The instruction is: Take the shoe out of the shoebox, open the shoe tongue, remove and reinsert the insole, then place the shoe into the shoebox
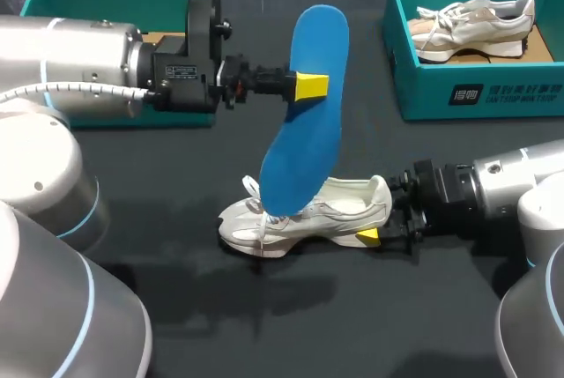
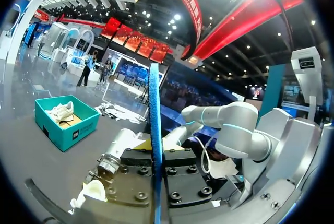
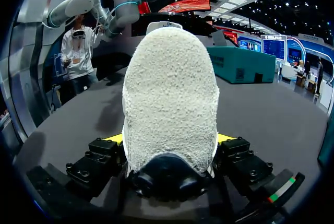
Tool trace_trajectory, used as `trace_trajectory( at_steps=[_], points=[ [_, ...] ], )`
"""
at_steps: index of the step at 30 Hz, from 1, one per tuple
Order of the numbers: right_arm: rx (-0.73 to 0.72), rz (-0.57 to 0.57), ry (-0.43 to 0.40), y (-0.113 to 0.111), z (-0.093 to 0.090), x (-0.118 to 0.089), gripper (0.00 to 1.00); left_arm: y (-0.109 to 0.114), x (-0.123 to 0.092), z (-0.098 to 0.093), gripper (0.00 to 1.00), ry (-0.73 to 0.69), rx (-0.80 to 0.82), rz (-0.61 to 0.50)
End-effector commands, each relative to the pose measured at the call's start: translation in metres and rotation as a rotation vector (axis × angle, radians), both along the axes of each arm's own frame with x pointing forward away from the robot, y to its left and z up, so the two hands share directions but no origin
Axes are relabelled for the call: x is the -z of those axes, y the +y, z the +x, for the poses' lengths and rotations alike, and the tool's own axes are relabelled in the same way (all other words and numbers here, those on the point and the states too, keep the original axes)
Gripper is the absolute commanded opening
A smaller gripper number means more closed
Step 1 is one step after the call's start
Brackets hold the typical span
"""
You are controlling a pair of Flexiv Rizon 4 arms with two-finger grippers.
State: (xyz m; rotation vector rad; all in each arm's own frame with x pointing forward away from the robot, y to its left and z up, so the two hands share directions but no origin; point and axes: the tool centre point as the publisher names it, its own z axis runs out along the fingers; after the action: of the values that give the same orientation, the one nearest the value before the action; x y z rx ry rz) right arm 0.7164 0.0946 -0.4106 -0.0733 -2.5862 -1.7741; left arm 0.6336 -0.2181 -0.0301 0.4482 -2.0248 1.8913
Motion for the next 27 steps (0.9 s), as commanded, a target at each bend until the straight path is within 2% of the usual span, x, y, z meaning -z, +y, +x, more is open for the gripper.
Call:
trace_trajectory(
  at_steps=[1, 10, 27],
  points=[
    [0.002, -0.004, 0.0, 0.001, -0.001, -0.001, 0.0, 0.022, -0.002, -0.024, 0.0, 0.017, -0.043, 0.024],
    [0.002, -0.004, 0.0, 0.001, -0.001, -0.001, 0.0, 0.02, 0.006, -0.035, 0.0, 0.042, -0.051, 0.013],
    [0.002, -0.004, 0.0, 0.001, -0.001, -0.001, 0.0, 0.01, 0.009, -0.033, 0.0, 0.058, -0.05, 0.003]
  ],
)
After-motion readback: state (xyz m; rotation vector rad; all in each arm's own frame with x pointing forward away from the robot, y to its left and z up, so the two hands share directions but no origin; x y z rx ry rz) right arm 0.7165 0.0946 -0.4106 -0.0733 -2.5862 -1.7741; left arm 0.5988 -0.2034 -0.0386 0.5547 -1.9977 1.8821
